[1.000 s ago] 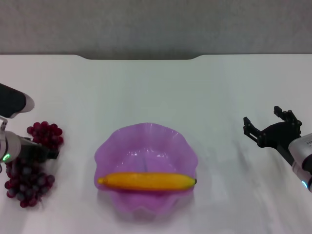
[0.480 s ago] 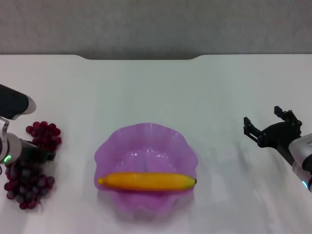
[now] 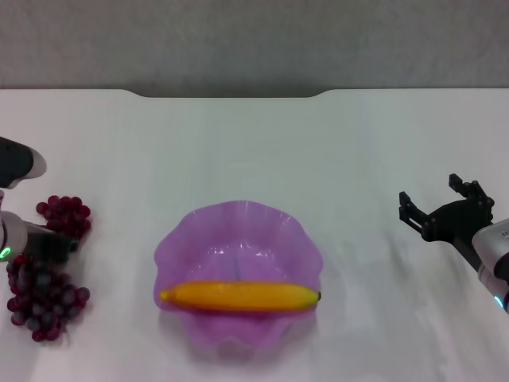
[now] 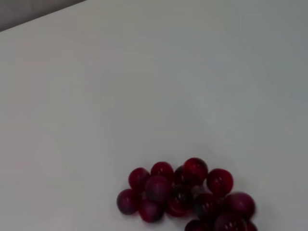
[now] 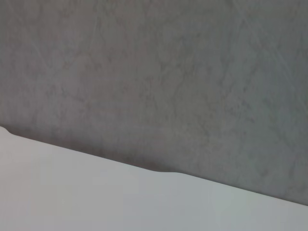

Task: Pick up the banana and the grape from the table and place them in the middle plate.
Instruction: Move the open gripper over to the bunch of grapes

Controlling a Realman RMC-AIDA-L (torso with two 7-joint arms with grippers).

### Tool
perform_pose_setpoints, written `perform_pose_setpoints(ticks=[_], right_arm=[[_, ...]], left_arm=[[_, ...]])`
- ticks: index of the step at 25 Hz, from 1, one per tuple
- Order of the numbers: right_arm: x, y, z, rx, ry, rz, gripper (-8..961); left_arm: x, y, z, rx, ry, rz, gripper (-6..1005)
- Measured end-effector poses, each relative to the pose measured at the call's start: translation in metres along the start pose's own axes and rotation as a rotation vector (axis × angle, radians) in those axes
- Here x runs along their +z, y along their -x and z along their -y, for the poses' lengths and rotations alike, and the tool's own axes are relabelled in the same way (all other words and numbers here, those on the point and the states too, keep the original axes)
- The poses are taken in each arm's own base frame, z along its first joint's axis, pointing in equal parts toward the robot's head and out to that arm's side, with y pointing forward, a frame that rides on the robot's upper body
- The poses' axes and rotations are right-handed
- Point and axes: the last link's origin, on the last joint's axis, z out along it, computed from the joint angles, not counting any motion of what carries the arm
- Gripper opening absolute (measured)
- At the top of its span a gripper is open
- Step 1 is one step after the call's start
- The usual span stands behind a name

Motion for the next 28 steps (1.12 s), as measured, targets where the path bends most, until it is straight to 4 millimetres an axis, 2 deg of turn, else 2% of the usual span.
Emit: perform_pose_setpoints(ticks=[20, 28], right_arm=[[-0.0001, -0.0002, 0.0001, -0.001, 0.000, 0.000, 906], [-0.0001, -0.0003, 0.0002, 0.000, 0.000, -0.001, 906]], left_arm=[[0.0011, 0.0028, 0.0037, -0.016, -0.030, -0.034, 375], [0.0014, 0.0042, 0.0037, -0.024, -0.031, -0.034, 362]])
